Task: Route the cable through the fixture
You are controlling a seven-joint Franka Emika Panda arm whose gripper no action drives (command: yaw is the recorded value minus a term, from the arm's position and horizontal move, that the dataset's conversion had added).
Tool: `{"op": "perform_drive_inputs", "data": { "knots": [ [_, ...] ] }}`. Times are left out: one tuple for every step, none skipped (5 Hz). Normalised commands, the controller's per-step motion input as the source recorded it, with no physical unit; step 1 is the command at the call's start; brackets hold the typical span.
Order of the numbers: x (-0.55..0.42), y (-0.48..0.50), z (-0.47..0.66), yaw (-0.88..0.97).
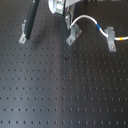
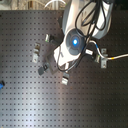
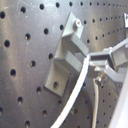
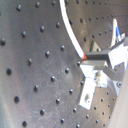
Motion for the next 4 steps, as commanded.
{"op": "perform_drive_inputs", "data": {
  "knots": [
    [-0.100, -0.115, -0.22, 0.00],
    [-0.121, -0.224, -0.72, 0.00],
    [-0.063, -0.186, -0.69, 0.10],
    [-0.005, -0.112, -0.50, 0.38]
  ]
}}
